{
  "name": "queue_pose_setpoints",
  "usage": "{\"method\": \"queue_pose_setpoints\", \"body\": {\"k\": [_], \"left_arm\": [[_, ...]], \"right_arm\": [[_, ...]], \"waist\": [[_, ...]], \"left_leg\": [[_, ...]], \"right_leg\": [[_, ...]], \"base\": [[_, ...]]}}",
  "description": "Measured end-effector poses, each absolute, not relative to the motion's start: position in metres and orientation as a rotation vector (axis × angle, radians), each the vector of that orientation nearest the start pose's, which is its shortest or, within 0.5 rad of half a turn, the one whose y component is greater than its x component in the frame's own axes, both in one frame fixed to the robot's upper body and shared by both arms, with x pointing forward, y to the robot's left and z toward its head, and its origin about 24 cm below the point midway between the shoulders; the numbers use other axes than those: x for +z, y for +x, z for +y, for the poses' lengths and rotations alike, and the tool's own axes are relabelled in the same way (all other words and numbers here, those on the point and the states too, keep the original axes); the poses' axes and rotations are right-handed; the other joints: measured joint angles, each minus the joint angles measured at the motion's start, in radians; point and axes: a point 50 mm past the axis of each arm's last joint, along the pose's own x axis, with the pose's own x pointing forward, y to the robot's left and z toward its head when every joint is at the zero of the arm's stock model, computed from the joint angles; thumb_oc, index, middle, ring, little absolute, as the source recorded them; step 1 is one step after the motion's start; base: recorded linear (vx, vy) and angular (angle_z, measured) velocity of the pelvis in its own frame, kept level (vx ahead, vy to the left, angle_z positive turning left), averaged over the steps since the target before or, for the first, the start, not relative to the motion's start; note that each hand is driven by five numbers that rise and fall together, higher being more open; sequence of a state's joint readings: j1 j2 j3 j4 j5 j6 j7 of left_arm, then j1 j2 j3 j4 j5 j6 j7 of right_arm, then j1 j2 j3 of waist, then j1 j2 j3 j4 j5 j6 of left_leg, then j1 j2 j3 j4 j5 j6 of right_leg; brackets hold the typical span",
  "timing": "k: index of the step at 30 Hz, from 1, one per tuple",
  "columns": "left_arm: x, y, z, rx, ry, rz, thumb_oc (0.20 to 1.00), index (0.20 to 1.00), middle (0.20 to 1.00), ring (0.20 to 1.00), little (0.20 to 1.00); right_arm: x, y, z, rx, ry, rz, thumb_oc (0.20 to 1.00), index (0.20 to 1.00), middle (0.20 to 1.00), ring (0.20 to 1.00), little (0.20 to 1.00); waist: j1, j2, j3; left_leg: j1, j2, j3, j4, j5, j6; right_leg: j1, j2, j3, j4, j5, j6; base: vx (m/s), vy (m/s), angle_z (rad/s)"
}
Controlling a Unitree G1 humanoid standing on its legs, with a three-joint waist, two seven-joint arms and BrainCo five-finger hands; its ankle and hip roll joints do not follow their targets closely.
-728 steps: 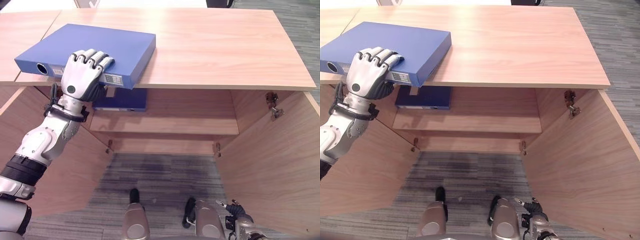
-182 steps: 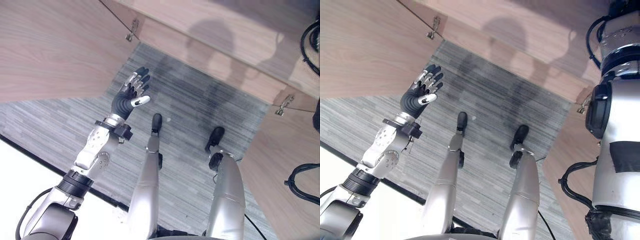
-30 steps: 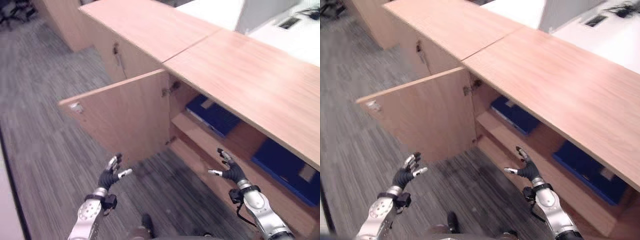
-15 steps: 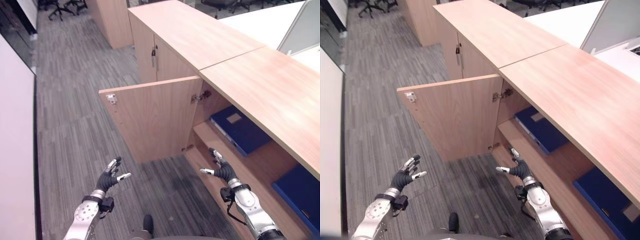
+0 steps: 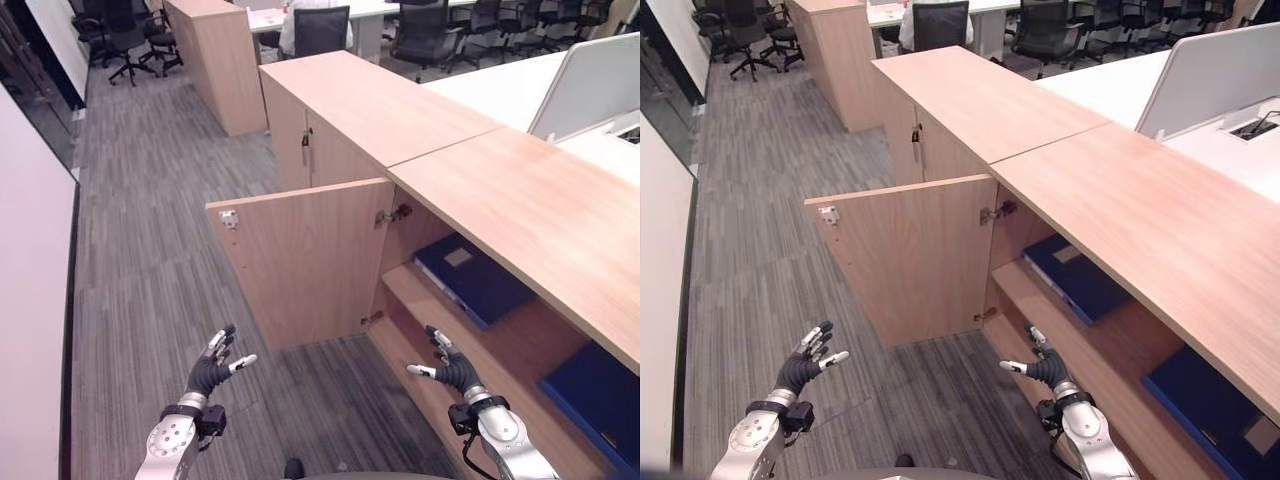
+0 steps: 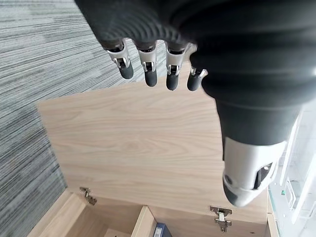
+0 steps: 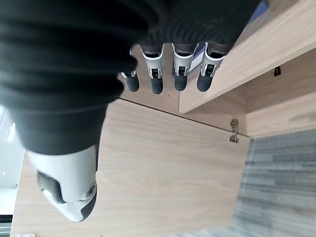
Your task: Put the empty folder in the office cabinet
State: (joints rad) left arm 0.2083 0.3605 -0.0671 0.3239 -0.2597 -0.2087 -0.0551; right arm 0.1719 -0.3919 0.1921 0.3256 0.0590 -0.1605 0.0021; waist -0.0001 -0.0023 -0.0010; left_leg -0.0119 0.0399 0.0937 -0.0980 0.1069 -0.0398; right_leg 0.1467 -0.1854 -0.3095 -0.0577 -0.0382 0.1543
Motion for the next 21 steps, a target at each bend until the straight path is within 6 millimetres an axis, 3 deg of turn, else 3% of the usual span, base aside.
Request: {"method": "queue_pose_setpoints", "body": {"k": [7,14,18,21], "left_arm": [[-0.018,0.217,0.272,0.207,0.154,0.233,1.0,1.0,1.0,1.0,1.0],[0.013,0.234,0.309,0.343,0.173,0.13,1.0,1.0,1.0,1.0,1.0],[0.033,0.244,0.291,0.314,0.099,-0.001,1.0,1.0,1.0,1.0,1.0],[0.033,0.242,0.256,0.219,0.024,-0.041,1.0,1.0,1.0,1.0,1.0]], "right_arm": [[-0.044,0.195,-0.211,0.155,-0.334,0.356,1.0,1.0,1.0,1.0,1.0],[-0.041,0.198,-0.211,0.173,-0.326,0.346,1.0,1.0,1.0,1.0,1.0],[-0.039,0.2,-0.21,0.17,-0.309,0.339,1.0,1.0,1.0,1.0,1.0],[-0.032,0.211,-0.212,0.164,-0.32,0.309,1.0,1.0,1.0,1.0,1.0]], "waist": [[-0.023,-0.004,0.007],[-0.048,-0.012,0.012],[-0.043,-0.016,0.041],[-0.044,0.028,0.107]], "left_leg": [[0.015,0.001,0.034,0.001,-0.003,0.0],[0.029,0.003,0.071,-0.001,-0.014,0.0],[0.029,-0.002,0.085,0.007,-0.018,0.007],[0.035,0.019,0.087,0.008,-0.023,0.037]], "right_leg": [[-0.006,-0.005,0.031,0.005,0.005,0.0],[-0.018,-0.01,0.073,0.009,0.009,0.007],[-0.05,-0.017,0.077,0.067,0.014,0.01],[-0.208,-0.042,0.076,0.375,0.004,0.032]], "base": [[0.03,0.038,-0.13],[0.0,0.03,-0.18],[-0.07,0.091,-0.1],[0.01,0.041,-0.09]]}}
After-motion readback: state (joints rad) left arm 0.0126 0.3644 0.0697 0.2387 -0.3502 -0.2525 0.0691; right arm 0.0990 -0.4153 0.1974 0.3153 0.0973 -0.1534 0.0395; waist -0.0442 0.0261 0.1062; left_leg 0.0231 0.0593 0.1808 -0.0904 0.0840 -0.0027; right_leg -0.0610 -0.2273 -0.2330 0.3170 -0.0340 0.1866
